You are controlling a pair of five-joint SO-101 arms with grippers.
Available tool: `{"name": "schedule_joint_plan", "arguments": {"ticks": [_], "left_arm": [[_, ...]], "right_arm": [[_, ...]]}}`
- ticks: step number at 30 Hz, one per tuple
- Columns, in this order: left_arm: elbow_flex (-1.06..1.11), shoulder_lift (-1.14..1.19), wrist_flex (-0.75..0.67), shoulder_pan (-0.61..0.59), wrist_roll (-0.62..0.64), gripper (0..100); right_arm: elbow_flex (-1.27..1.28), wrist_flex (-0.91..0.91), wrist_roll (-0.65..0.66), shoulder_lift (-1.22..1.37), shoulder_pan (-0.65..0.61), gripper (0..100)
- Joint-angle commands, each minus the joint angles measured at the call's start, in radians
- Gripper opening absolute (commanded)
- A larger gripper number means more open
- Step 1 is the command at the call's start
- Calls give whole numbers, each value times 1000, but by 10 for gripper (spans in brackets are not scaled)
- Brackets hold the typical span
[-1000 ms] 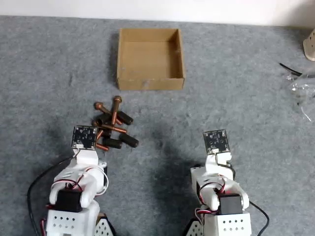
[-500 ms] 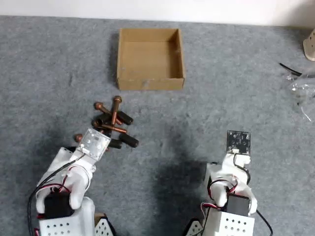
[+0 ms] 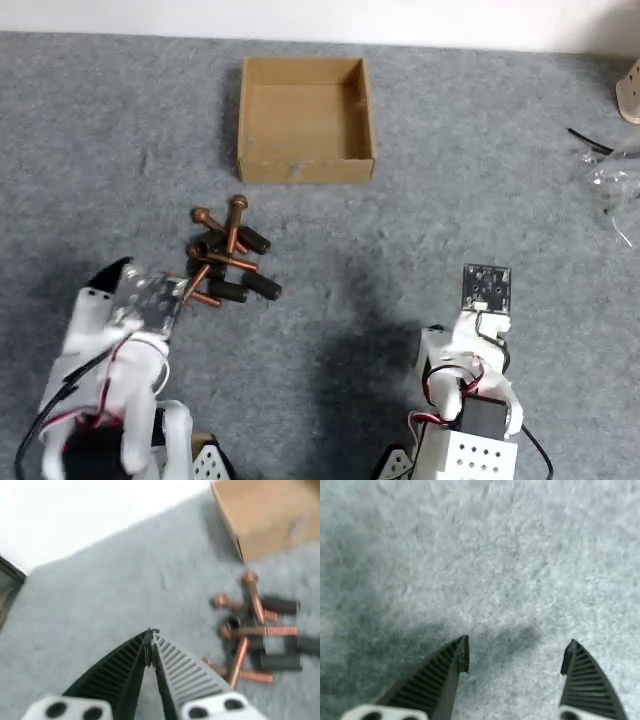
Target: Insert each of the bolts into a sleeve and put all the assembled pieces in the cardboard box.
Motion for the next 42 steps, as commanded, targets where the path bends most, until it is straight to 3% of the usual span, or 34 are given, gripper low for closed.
{"name": "schedule_joint_plan", "arguments": {"ticks": [1, 4, 11, 20, 26, 29, 34, 42], "left_arm": [[-133, 77, -2, -53, 34, 8], [-185, 274, -29, -105, 37, 8], [-383, 737, -52, -97, 118, 8], [-697, 1221, -52, 137, 124, 8], [-874, 1532, -44, 189, 127, 8], [-865, 1577, -51, 162, 169, 8], [-822, 1578, -46, 13, 310, 8], [-723, 1578, -48, -236, 717, 8]], "right_arm": [[139, -30, 0, -7, 16, 285], [139, -30, 0, -7, 51, 285], [139, -30, 0, -7, 54, 285], [139, -30, 0, -7, 54, 285], [139, -28, 0, -7, 56, 285], [139, -28, 0, -7, 56, 285], [139, -28, 0, -7, 56, 285], [139, -74, 12, -8, 56, 285]]}}
